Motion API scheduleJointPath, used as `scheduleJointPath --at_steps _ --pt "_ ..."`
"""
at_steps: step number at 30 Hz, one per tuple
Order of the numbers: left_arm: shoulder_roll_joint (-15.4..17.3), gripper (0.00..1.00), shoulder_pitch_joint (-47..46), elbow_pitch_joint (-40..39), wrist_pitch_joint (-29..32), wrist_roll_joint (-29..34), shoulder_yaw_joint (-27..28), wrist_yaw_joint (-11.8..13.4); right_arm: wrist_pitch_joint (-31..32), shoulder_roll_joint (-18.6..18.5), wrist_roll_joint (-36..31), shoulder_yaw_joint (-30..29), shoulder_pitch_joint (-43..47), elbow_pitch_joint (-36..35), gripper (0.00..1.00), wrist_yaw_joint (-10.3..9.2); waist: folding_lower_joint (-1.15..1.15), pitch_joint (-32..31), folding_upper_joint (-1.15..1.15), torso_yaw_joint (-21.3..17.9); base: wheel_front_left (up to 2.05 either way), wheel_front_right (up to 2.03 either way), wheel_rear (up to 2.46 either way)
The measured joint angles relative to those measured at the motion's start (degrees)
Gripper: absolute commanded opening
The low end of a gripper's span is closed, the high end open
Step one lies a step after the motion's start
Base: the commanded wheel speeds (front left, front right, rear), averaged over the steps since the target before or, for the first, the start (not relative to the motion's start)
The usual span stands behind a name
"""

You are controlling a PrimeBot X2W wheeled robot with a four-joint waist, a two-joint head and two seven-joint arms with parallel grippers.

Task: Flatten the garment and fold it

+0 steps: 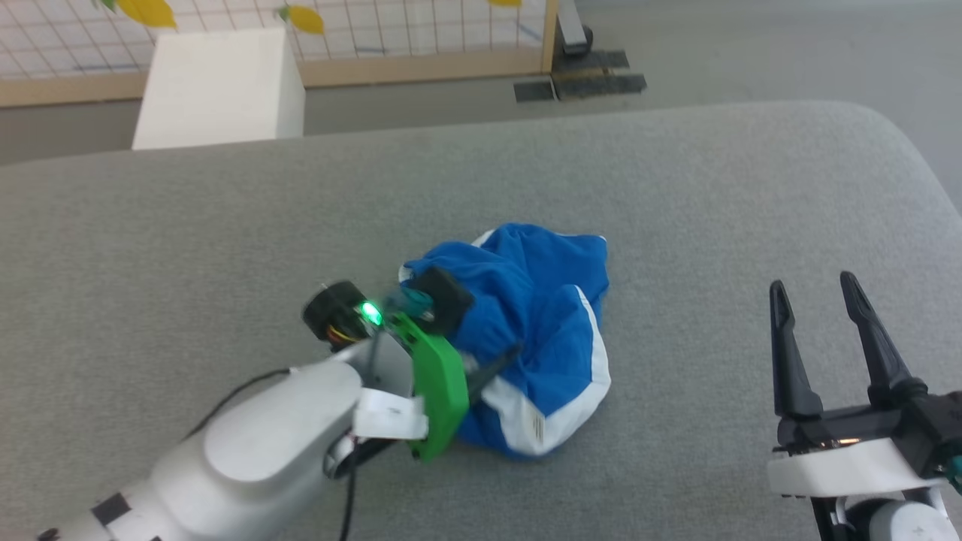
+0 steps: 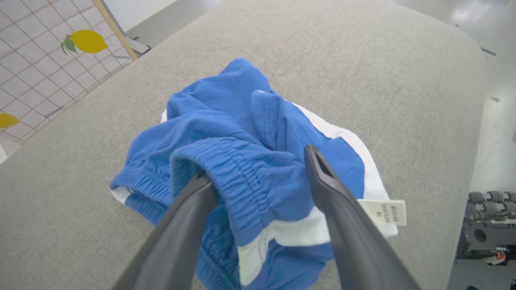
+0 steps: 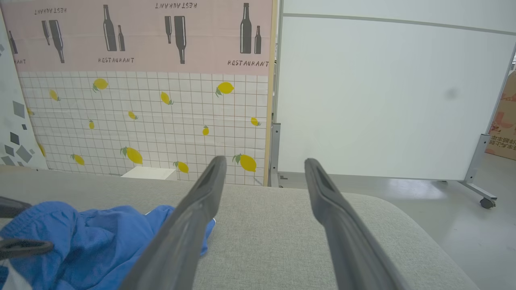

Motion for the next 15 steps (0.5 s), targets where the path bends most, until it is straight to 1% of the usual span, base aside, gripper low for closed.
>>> scheduleJointPath --at_steps 1,5,7,10,12,15 --pt "0.36 1.00 0.07 -0.48 -1.97 0.25 0.98 1.13 0.00 -0.01 -0.01 -0.21 0.43 0.04 1.00 0.00 0.00 -0.58 0.00 0.26 0.00 0.00 0.00" --pt "2.86 1.00 0.53 -2.52 -9.15 3.21 4.65 7.05 0.00 -0.01 -0.09 -1.01 1.66 0.05 1.00 0.00 0.00 -2.42 0.00 1.60 0.00 0.00 0.00" --pt "3.79 1.00 1.59 -3.14 -12.74 3.72 6.48 9.92 0.00 -0.02 -0.22 -1.33 1.70 0.02 1.00 0.00 0.00 -3.02 0.00 2.38 0.00 0.00 0.00" --pt "4.85 1.00 4.37 -3.69 -18.55 5.75 8.91 15.07 0.00 -0.01 -0.34 -1.66 1.71 0.01 1.00 0.00 0.00 -3.77 0.00 3.56 0.00 0.00 0.00" --pt "5.01 1.00 6.69 -3.92 -21.39 6.08 10.77 18.47 0.00 -0.01 -0.34 -1.85 1.71 -0.02 1.00 0.00 0.00 -4.11 0.00 4.13 0.00 0.00 0.00" --pt "5.09 1.00 10.31 -4.55 -23.37 7.83 13.10 23.72 0.00 -0.02 -0.34 -2.16 1.74 -0.11 1.00 0.00 0.00 -4.45 0.00 4.87 0.00 0.00 0.00"
